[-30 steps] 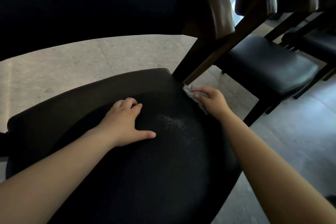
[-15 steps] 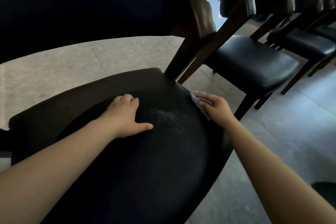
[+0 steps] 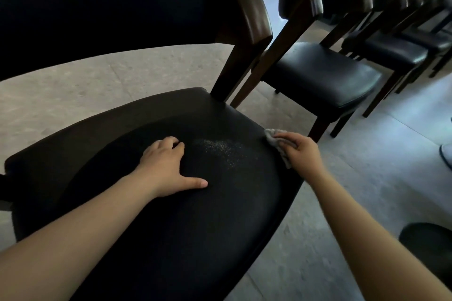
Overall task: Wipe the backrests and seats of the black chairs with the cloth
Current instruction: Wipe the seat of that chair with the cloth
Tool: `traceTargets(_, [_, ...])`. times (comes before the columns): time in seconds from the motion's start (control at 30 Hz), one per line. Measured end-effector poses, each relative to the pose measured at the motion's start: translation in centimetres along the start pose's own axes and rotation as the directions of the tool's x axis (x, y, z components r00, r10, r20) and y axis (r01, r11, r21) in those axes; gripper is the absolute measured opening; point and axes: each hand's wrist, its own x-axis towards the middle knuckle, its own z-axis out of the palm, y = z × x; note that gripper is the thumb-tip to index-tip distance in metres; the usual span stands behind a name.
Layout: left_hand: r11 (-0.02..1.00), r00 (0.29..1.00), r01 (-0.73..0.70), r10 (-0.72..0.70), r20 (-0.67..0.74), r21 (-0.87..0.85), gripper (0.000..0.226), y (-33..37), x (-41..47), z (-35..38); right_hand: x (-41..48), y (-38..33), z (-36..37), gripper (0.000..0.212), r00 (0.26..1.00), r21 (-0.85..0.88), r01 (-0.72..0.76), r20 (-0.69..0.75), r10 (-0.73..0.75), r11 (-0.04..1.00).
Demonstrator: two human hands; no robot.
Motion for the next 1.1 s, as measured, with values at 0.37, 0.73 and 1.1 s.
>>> traceTargets(0.37, [0.999, 1.000, 0.008, -0.008, 0.008, 0.033, 0.116, -0.1, 0.3, 0.5, -5.5, 0.0, -2.0, 0.024, 0.981, 0.078, 0.010, -0.196, 0.005, 0.997])
traceTargets(0.73, [0.997, 1.000, 0.010, -0.010, -0.003, 0.078, 0.113, -0.3, 0.7, 1.2, -13.1, 0.2, 1.5, 0.030, 0.978, 0.299, 0.010, -0.200, 0.052, 0.954])
traceTargets(1.1, [0.998, 1.000, -0.001, 0.003, -0.027, 0.065, 0.113, -0.5, 0.5, 1.6, -12.8, 1.2, 2.1, 0.034, 0.975, 0.241, 0.014, -0.216, 0.040, 0.970])
